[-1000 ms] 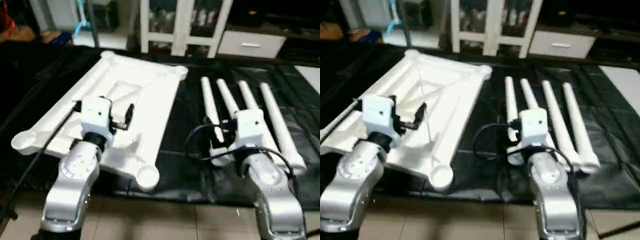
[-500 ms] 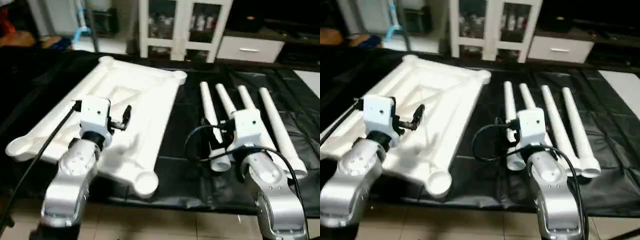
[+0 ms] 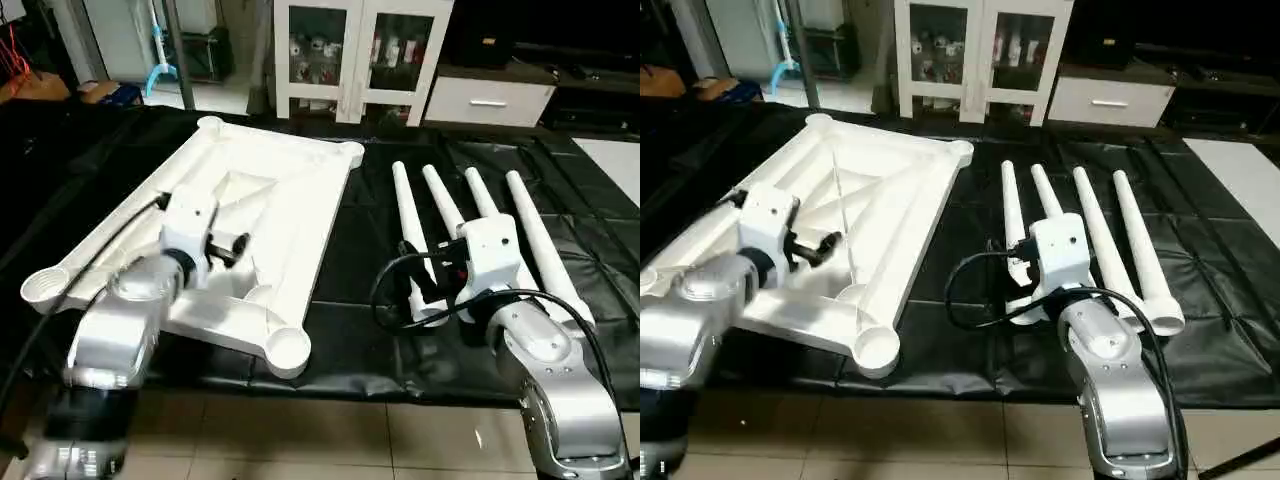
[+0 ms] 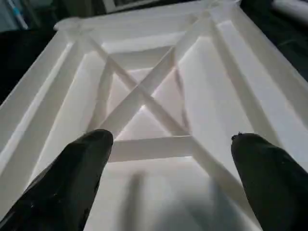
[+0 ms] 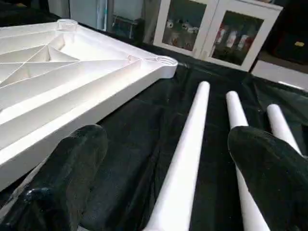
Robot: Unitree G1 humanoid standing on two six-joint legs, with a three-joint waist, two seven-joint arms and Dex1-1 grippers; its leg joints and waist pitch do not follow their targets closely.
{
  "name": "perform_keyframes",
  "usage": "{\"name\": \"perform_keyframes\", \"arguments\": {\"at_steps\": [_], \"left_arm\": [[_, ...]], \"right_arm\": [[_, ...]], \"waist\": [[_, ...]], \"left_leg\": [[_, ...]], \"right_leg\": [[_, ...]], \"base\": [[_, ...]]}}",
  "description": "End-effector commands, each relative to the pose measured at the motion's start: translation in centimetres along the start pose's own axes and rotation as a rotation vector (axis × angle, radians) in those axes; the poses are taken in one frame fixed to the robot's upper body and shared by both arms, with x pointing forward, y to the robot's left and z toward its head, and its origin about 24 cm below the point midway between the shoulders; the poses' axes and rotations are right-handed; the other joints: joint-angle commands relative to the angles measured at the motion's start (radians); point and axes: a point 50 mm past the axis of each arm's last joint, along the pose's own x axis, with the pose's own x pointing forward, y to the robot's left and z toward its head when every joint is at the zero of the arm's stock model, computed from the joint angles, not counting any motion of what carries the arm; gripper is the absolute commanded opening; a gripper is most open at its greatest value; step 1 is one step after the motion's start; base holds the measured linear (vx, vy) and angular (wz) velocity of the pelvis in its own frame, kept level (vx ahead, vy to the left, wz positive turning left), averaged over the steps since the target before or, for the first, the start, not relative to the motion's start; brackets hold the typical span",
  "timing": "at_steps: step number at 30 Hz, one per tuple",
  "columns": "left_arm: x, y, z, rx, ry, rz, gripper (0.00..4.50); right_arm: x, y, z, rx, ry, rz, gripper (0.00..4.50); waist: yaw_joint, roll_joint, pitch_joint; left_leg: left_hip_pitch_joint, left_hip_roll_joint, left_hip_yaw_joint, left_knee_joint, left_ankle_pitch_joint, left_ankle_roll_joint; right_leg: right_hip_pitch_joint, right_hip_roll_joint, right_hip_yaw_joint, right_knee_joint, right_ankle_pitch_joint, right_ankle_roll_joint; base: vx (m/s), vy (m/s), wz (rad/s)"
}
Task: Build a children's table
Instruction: Move to table
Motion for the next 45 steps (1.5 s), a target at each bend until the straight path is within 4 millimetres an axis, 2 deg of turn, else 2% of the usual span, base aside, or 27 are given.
{"name": "perform_keyframes", "arguments": {"at_steps": [1,2,3,4,5,9,10,14,15,17,18,20,21,23,24,27,31,33,34,35,36,37,39,40,41,42,45], "left_arm": [[0.2,-0.5,0.4,0.002,0.016,-0.065,4.44],[0.3,-0.7,0.4,-0.002,0.027,-0.088,4.44],[0.4,-0.8,0.2,-0.021,0.052,-0.103,4.44],[0.7,-0.8,0.2,-0.036,0.069,-0.106,4.44],[1.1,-0.9,0.3,-0.045,0.071,-0.109,4.44],[2.1,-1.9,0.9,-0.139,0.09,-0.171,4.44],[2.5,-2.7,1.0,-0.169,0.13,-0.221,4.44],[3.1,-3.8,0.6,-0.192,0.204,-0.264,4.44],[3.1,-3.8,0.6,-0.189,0.207,-0.263,4.44],[3.6,-3.5,0.7,-0.099,0.195,-0.209,4.44],[3.8,-3.2,1.1,-0.091,0.163,-0.185,4.44],[3.9,-2.4,2.0,-0.085,0.087,-0.148,4.44],[3.8,-2.0,2.6,-0.08,0.047,-0.13,4.44],[3.4,-1.3,3.4,-0.069,-0.002,-0.113,4.44],[3.2,-1.1,3.6,-0.071,-0.006,-0.114,4.44],[2.3,0.0,3.9,-0.052,-0.023,-0.111,4.44],[1.5,1.4,3.4,0.006,-0.013,-0.078,4.44],[0.3,2.3,3.5,0.097,-0.093,-0.139,4.44],[-0.9,2.9,3.5,0.163,-0.136,-0.212,4.44],[-1.3,3.1,3.3,0.188,-0.13,-0.247,4.44],[-1.9,3.3,3.0,0.218,-0.117,-0.29,4.44],[-2.7,3.5,2.3,0.254,-0.068,-0.365,4.44],[-3.2,3.5,1.8,0.277,-0.03,-0.418,4.44],[-5.0,3.5,0.3,0.352,0.088,-0.554,4.44],[-5.3,3.5,0.0,0.371,0.111,-0.567,4.44],[-5.5,3.6,-0.2,0.388,0.133,-0.579,4.44],[-6.3,3.4,-0.9,0.477,0.164,-0.619,4.44]], "right_arm": [[0.0,0.1,0.6,-0.014,-0.011,0.014,4.5],[0.0,0.1,0.6,-0.016,-0.007,0.016,4.5],[0.0,0.1,0.5,-0.014,-0.003,0.019,4.5],[0.0,0.2,0.5,-0.014,0.0,0.022,4.5],[0.0,0.3,0.4,-0.017,0.004,0.027,4.5],[0.1,0.5,0.4,-0.022,0.01,0.04,4.5],[0.2,0.5,0.4,-0.024,0.01,0.042,4.5],[0.2,0.6,0.5,-0.027,0.01,0.041,4.5],[0.2,0.6,0.5,-0.027,0.01,0.04,4.5],[0.1,0.5,0.5,-0.031,0.011,0.036,4.5],[0.1,0.5,0.5,-0.033,0.011,0.033,4.5],[-0.1,0.4,0.5,-0.033,0.011,0.027,4.5],[-0.1,0.3,0.5,-0.033,0.013,0.024,4.5],[-0.2,0.3,0.4,-0.034,0.02,0.02,4.5],[-0.2,0.3,0.3,-0.034,0.024,0.02,4.5],[0.1,0.5,-0.3,-0.039,0.066,0.007,4.5],[0.3,0.7,-0.7,-0.037,0.087,0.003,4.5],[0.5,0.9,-0.6,-0.036,0.085,0.01,4.5],[0.5,0.9,-0.5,-0.033,0.082,0.015,4.5],[0.5,0.9,-0.5,-0.032,0.083,0.017,4.5],[0.5,0.8,-0.5,-0.03,0.083,0.02,4.5],[0.6,0.8,-0.5,-0.034,0.084,0.026,4.5],[0.6,0.8,-0.5,-0.037,0.084,0.03,4.5],[0.6,0.7,-0.5,-0.05,0.085,0.042,4.5],[0.6,0.7,-0.5,-0.051,0.084,0.044,4.5],[0.6,0.6,-0.4,-0.053,0.084,0.047,4.5],[0.5,0.4,-0.4,-0.059,0.084,0.05,4.5]], "waist": [[0.005,0.012,-0.052],[0.005,0.012,-0.052],[0.007,0.009,-0.056],[0.011,0.012,-0.057],[0.011,0.01,-0.055],[0.022,0.01,-0.049],[0.025,0.012,-0.048],[0.028,0.012,-0.048],[0.028,0.015,-0.049],[0.028,0.011,-0.049],[0.028,0.021,-0.049],[0.027,0.015,-0.051],[0.028,0.022,-0.051],[0.028,0.019,-0.052],[0.028,0.023,-0.051],[0.029,0.02,-0.051],[0.027,0.02,-0.049],[0.029,0.02,-0.05],[0.029,0.012,-0.054],[0.025,0.016,-0.055],[0.028,0.021,-0.055],[0.029,0.021,-0.055],[0.028,0.021,-0.053],[0.035,0.022,-0.053],[0.028,0.02,-0.05],[0.03,0.023,-0.047],[0.032,0.023,-0.045]], "left_leg": [[0.01,0.048,-0.011,-0.087,-0.102,-0.031],[0.01,0.048,-0.011,-0.087,-0.102,-0.031],[0.011,0.046,-0.007,-0.082,-0.052,-0.02],[0.011,0.045,-0.006,-0.08,-0.037,-0.013],[0.009,0.044,-0.006,-0.08,-0.037,-0.011],[0.014,0.051,-0.004,-0.087,-0.112,-0.02],[0.016,0.051,-0.002,-0.088,-0.129,-0.027],[0.014,0.053,0.002,-0.09,-0.133,-0.034],[0.013,0.054,0.004,-0.09,-0.132,-0.034],[0.011,0.056,0.005,-0.09,-0.122,-0.03],[0.01,0.056,0.003,-0.09,-0.119,-0.029],[0.011,0.057,0.004,-0.09,-0.117,-0.03],[0.011,0.058,0.003,-0.089,-0.104,-0.027],[0.011,0.057,0.004,-0.088,-0.088,-0.023],[0.011,0.058,0.004,-0.089,-0.085,-0.024],[0.012,0.058,0.006,-0.089,-0.07,-0.027],[0.013,0.056,0.009,-0.091,-0.067,-0.03],[0.012,0.057,0.007,-0.092,-0.06,-0.031],[0.008,0.057,0.006,-0.092,-0.02,-0.024],[0.009,0.056,0.01,-0.092,-0.007,-0.022],[0.017,0.056,0.011,-0.088,0.004,-0.025],[0.018,0.055,0.012,-0.09,0.009,-0.029],[0.02,0.054,0.014,-0.091,0.001,-0.035],[0.021,0.056,0.012,-0.093,-0.022,-0.046],[0.012,0.055,0.014,-0.099,-0.019,-0.047],[0.023,0.056,0.017,-0.098,-0.046,-0.058],[0.02,0.056,0.018,-0.101,-0.072,-0.063]], "right_leg": [[0.021,-0.069,0.042,-0.073,0.089,-0.196],[0.021,-0.069,0.042,-0.073,0.089,-0.196],[0.02,-0.066,0.04,-0.067,0.171,-0.206],[0.019,-0.066,0.039,-0.065,0.192,-0.212],[0.02,-0.065,0.039,-0.066,0.192,-0.214],[0.017,-0.072,0.04,-0.074,0.101,-0.222],[0.013,-0.072,0.041,-0.076,0.076,-0.22],[0.014,-0.072,0.043,-0.078,0.061,-0.208],[0.014,-0.073,0.042,-0.077,0.068,-0.207],[0.018,-0.073,0.044,-0.078,0.082,-0.201],[0.017,-0.073,0.044,-0.078,0.09,-0.198],[0.019,-0.073,0.043,-0.077,0.112,-0.202],[0.02,-0.074,0.043,-0.075,0.134,-0.207],[0.021,-0.073,0.042,-0.074,0.161,-0.213],[0.02,-0.073,0.041,-0.072,0.167,-0.214],[0.019,-0.073,0.04,-0.071,0.166,-0.216],[0.017,-0.071,0.04,-0.073,0.141,-0.206],[0.019,-0.073,0.04,-0.073,0.145,-0.203],[0.023,-0.074,0.039,-0.068,0.182,-0.194],[0.021,-0.069,0.039,-0.066,0.202,-0.191],[0.012,-0.067,0.037,-0.064,0.221,-0.189],[0.012,-0.064,0.035,-0.062,0.231,-0.186],[0.008,-0.061,0.034,-0.063,0.223,-0.185],[0.008,-0.068,0.035,-0.062,0.196,-0.182],[0.012,-0.062,0.035,-0.061,0.192,-0.175],[0.002,-0.06,0.034,-0.065,0.171,-0.17],[0.004,-0.064,0.036,-0.068,0.148,-0.171]], "base": [[0.0,0.0,0.0],[0.0,0.0,0.0],[0.0,0.0,0.0],[0.0,0.0,0.0],[0.0,0.0,0.0],[0.0,0.0,0.0],[0.0,0.0,0.0],[0.0,0.0,0.0],[0.0,0.0,0.0],[0.0,0.0,0.0],[0.0,0.0,0.0],[0.0,0.0,0.0],[0.0,0.0,0.0],[0.0,0.0,0.0],[0.0,0.0,0.0],[0.0,0.0,0.0],[0.0,0.0,0.0],[0.0,0.0,0.0],[0.0,0.0,0.0],[0.0,0.0,0.0],[0.0,0.0,0.0],[0.0,0.0,0.0],[0.0,0.0,0.0],[0.0,0.0,0.0],[0.0,0.0,0.0],[0.0,0.0,0.0],[0.0,0.0,0.0]]}}
